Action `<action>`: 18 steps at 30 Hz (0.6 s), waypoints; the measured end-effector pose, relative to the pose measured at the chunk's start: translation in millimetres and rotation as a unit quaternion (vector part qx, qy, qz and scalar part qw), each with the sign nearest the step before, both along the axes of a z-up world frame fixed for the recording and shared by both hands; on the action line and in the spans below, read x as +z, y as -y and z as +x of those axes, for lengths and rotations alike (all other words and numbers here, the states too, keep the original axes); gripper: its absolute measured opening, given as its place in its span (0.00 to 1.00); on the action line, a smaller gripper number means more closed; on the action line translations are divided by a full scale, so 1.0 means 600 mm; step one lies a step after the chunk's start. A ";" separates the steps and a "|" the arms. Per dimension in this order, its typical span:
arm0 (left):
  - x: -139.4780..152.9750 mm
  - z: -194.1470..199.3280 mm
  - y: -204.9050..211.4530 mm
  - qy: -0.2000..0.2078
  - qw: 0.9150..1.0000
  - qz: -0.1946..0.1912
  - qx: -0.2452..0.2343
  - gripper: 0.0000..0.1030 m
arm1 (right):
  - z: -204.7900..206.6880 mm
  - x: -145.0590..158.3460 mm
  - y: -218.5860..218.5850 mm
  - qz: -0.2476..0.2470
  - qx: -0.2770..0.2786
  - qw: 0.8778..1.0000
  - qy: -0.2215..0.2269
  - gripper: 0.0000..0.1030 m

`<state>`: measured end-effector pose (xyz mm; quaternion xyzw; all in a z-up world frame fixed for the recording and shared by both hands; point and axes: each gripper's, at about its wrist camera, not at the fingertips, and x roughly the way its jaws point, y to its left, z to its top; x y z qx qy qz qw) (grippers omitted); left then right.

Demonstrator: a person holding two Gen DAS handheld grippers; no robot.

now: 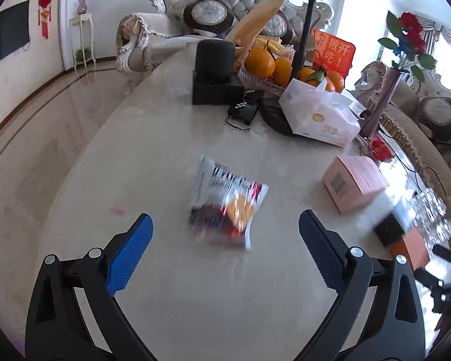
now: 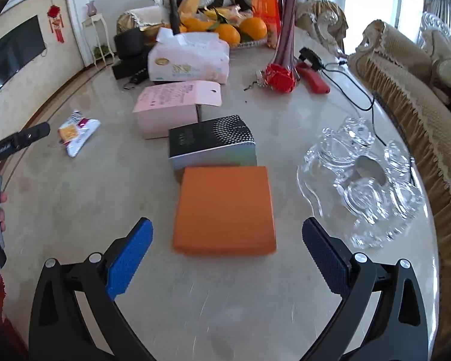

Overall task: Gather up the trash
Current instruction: 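Move both tools back over the table toward the snack packet and orange box, then grasp the white snack packet with the left tool while the right tool grasps the orange box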

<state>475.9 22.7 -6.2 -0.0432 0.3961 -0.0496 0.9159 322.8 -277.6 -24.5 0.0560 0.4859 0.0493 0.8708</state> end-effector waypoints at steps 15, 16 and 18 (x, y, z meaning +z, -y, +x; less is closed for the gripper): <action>-0.077 0.090 0.057 -0.062 0.992 0.108 -0.018 0.92 | 0.043 -0.040 0.000 -0.007 -0.001 1.000 -0.024 0.93; -0.077 0.092 0.057 -0.062 0.992 0.107 -0.019 0.92 | 0.041 -0.040 -0.003 -0.010 0.000 1.000 -0.021 0.93; -0.077 0.095 0.057 -0.065 0.992 0.106 -0.025 0.92 | 0.041 -0.040 -0.006 -0.015 0.003 1.000 -0.023 0.93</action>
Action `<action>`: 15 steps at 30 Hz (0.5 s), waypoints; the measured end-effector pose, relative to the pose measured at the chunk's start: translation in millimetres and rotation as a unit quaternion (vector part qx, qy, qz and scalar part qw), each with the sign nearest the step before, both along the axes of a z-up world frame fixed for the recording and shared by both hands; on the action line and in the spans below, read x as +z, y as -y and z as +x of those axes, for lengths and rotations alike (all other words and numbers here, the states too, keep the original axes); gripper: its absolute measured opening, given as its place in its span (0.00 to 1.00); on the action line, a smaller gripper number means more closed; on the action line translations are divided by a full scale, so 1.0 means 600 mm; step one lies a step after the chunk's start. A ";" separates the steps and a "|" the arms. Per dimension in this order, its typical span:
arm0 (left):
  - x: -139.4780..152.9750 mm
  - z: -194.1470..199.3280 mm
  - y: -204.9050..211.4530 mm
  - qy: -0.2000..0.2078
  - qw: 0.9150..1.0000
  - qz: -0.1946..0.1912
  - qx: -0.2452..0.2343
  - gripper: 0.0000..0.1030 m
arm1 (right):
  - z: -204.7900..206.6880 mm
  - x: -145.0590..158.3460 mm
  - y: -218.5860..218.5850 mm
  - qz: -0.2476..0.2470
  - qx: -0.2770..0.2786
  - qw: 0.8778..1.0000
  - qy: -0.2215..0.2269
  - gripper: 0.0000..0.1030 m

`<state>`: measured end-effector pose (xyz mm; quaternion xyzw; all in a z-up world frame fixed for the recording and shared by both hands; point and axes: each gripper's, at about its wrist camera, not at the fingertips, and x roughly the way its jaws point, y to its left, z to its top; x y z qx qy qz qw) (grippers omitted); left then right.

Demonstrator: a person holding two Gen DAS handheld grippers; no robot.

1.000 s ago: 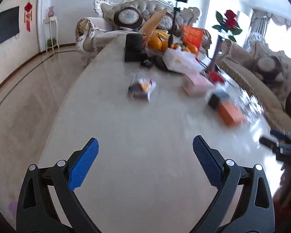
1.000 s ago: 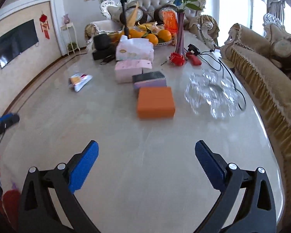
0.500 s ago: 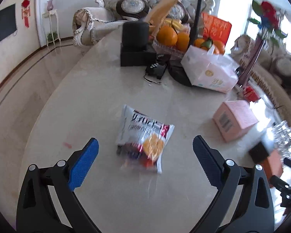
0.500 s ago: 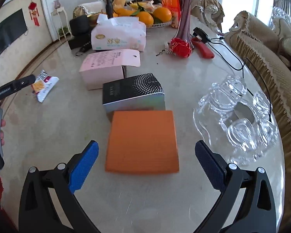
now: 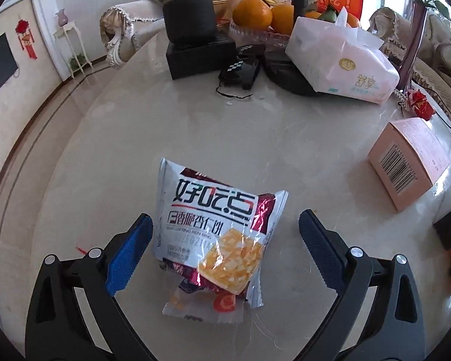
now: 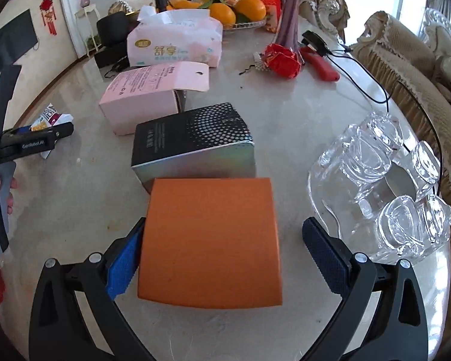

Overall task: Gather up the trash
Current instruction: 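Grasp the white snack packet with the left tool while the right tool grasps the orange box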

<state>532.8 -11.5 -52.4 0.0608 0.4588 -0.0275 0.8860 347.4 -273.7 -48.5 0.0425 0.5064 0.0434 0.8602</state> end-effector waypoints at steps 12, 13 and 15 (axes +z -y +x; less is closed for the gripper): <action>0.011 -0.007 0.017 -0.013 0.999 0.015 -0.031 0.50 | -0.011 0.013 0.014 0.042 -0.023 0.999 0.001 0.66; 0.015 -0.015 0.020 -0.012 0.999 0.013 -0.037 0.50 | -0.017 0.017 0.017 0.057 -0.021 0.998 0.001 0.66; 0.036 -0.047 0.014 0.008 0.999 -0.013 -0.041 0.50 | -0.044 0.039 0.012 0.047 -0.012 0.999 0.020 0.66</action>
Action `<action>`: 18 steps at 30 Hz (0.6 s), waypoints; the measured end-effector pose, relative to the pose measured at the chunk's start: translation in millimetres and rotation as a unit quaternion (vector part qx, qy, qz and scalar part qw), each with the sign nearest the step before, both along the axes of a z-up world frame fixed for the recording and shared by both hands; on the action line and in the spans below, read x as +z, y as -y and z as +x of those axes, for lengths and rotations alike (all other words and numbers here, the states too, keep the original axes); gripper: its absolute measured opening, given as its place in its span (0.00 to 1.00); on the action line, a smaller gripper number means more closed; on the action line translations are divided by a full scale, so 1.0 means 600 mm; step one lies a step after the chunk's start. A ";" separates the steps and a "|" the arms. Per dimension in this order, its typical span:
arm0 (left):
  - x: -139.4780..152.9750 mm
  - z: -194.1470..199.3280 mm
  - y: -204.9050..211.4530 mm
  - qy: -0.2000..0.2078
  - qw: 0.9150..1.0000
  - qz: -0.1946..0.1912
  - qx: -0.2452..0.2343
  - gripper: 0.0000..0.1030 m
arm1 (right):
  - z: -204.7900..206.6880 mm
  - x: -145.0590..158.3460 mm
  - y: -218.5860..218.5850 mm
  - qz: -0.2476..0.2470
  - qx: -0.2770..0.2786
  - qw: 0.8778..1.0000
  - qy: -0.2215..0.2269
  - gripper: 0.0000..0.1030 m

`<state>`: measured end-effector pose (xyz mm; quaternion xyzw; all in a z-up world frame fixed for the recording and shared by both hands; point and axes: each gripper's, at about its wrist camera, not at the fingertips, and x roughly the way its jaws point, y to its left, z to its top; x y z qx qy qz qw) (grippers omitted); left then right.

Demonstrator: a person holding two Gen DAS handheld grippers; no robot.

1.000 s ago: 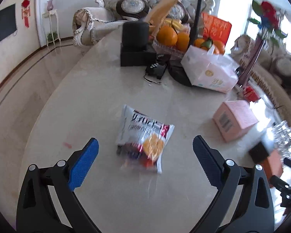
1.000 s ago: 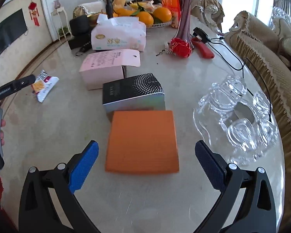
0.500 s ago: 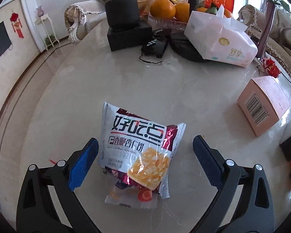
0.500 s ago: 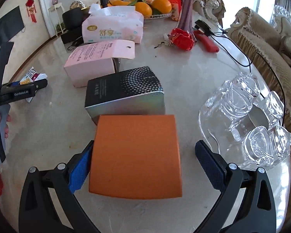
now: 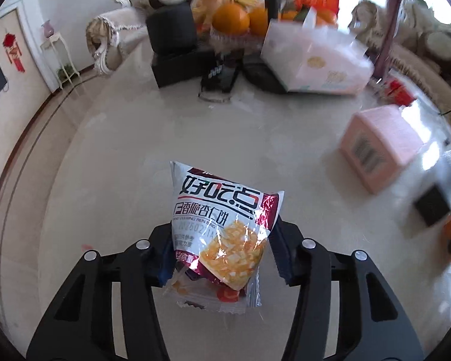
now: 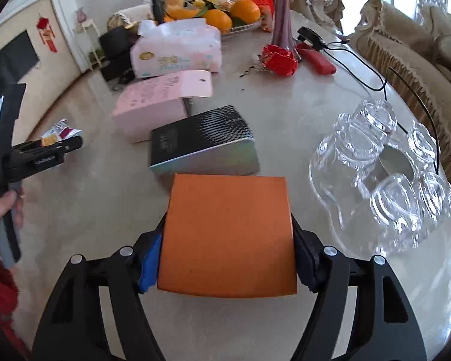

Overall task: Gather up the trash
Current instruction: 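Grasp the white snack packet with the left tool while the right tool grasps the orange box, then carry the packet and orange box over the wastebasket and open both tools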

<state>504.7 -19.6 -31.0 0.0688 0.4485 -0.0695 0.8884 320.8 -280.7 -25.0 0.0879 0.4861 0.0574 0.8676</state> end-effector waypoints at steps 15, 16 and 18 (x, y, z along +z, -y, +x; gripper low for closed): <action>0.097 -0.539 -0.079 0.086 0.981 -0.157 -0.076 0.51 | -0.391 0.105 -0.066 0.089 0.120 0.985 0.087 0.66; 0.092 -0.575 -0.078 0.083 0.981 -0.157 -0.079 0.51 | -0.424 0.104 -0.075 0.096 0.135 0.983 0.080 0.66; 0.071 -0.652 -0.076 0.066 0.981 -0.163 -0.081 0.51 | -0.467 0.100 -0.091 0.099 0.156 0.980 0.070 0.66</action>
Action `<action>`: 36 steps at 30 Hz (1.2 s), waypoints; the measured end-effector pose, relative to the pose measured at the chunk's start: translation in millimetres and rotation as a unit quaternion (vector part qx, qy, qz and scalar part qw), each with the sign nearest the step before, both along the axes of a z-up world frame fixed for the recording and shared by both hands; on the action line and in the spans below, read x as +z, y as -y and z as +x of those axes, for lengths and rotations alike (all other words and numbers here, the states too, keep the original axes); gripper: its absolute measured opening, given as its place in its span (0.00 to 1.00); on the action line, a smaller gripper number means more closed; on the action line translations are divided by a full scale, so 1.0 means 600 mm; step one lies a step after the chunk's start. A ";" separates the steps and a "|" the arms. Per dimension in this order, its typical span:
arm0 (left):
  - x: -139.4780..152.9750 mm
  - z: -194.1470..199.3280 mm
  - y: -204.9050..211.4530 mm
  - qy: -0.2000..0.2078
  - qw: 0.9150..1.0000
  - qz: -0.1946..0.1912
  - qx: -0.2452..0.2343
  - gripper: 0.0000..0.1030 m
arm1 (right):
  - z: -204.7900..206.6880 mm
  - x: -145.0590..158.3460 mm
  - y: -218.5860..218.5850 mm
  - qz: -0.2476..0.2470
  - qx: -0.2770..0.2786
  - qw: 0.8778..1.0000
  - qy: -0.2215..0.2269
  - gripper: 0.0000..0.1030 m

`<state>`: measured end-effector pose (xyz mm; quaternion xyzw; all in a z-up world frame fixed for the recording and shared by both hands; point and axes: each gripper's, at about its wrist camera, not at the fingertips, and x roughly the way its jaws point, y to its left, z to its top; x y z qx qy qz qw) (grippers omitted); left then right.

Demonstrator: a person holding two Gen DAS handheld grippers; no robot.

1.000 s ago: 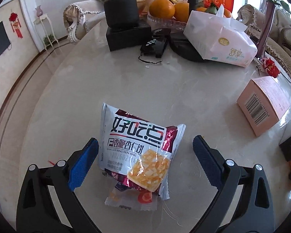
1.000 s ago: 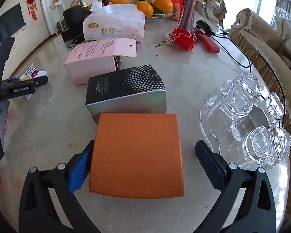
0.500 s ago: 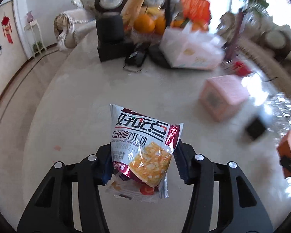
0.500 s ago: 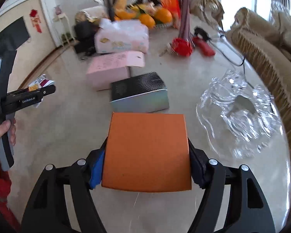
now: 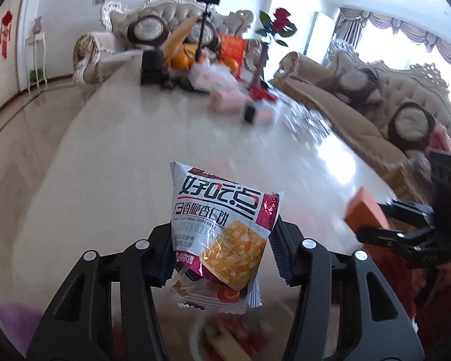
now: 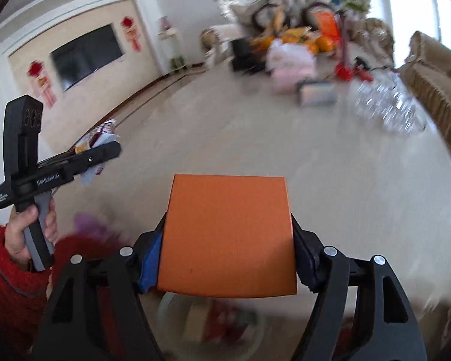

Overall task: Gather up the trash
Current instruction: 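Carry the packet and orange box over the wastebasket and open both tools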

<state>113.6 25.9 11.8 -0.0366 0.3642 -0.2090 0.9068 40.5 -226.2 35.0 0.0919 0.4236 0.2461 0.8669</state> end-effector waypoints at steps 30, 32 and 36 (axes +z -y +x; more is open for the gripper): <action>-0.354 -0.103 0.066 -0.261 0.960 0.100 0.005 0.91 | -0.078 -0.299 -0.136 -0.181 0.097 0.960 -0.188 0.88; -0.350 -0.104 0.068 -0.257 0.961 0.099 0.005 0.91 | -0.080 -0.295 -0.137 -0.188 0.100 0.960 -0.179 0.93; -0.337 -0.105 0.069 -0.250 0.964 0.093 0.004 0.91 | -0.091 -0.273 -0.136 -0.190 0.105 0.963 -0.158 0.93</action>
